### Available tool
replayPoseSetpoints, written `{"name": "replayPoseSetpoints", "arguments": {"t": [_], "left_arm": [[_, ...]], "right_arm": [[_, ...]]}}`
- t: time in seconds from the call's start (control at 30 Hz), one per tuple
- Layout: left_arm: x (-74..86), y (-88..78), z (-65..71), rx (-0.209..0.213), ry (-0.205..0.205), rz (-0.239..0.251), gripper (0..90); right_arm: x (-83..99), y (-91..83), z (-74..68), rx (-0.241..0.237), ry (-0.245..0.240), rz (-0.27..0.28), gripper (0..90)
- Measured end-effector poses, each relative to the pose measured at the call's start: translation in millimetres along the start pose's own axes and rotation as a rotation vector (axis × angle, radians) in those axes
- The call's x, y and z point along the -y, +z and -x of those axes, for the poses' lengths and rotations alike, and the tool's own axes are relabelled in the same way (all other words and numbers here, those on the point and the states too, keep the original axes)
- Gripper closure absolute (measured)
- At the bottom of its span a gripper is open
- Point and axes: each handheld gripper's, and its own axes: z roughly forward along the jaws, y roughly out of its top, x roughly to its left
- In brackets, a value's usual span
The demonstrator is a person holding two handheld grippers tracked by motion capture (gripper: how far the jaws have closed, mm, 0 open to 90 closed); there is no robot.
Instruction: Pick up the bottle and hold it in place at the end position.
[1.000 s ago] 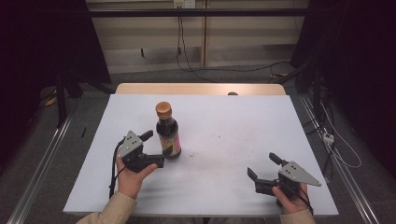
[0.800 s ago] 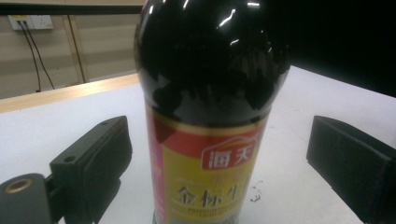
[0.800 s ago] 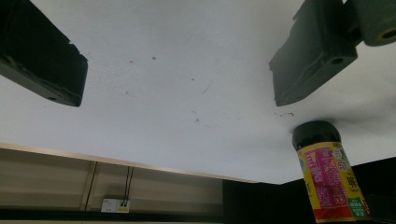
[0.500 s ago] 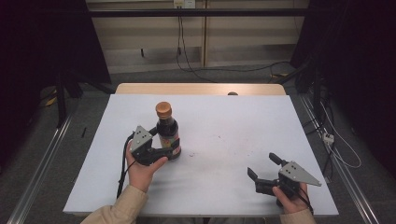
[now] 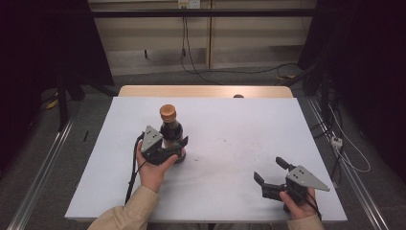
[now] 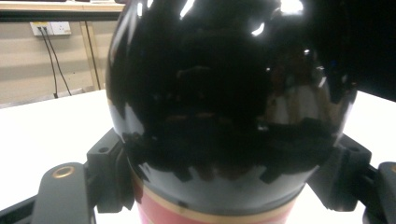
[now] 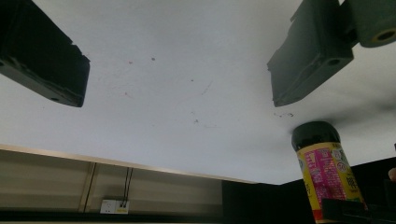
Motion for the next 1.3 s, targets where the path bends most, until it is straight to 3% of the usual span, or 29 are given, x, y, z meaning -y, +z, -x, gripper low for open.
{"name": "replayPoseSetpoints", "arguments": {"t": [0.2, 0.3, 0.87, 0.93, 1.03, 1.1, 1.3], "left_arm": [[-0.4, -1.1, -3.1, 0.007, -0.012, 0.008, 28.0], [-0.9, -0.7, -5.4, 0.025, 0.0, 0.007, 28.5], [-3.7, 0.3, -5.8, 0.034, 0.04, 0.008, 30.3], [-5.0, 3.0, -5.6, 0.034, 0.033, 0.008, 30.4], [-8.8, 6.3, -6.7, 0.023, 0.057, 0.019, 30.4], [-15.4, 9.4, -6.8, 0.044, 0.06, 0.042, 30.4], [-21.8, 17.8, -3.7, 0.064, 0.065, 0.03, 30.4]], "right_arm": [[0.3, 0.5, 0.2, -0.002, -0.005, -0.002, 4.2], [0.2, 0.8, -0.3, -0.005, -0.003, -0.002, 4.6], [-0.6, 0.8, 0.1, -0.008, -0.006, 0.002, 4.7], [-0.8, 0.7, 0.3, -0.01, -0.005, 0.005, 4.7], [-1.0, 0.0, 0.4, -0.009, -0.003, 0.006, 4.7], [-1.2, -0.3, 0.8, -0.01, -0.003, 0.011, 4.7], [-1.4, -0.2, 1.1, -0.007, 0.0, 0.012, 4.7]]}}
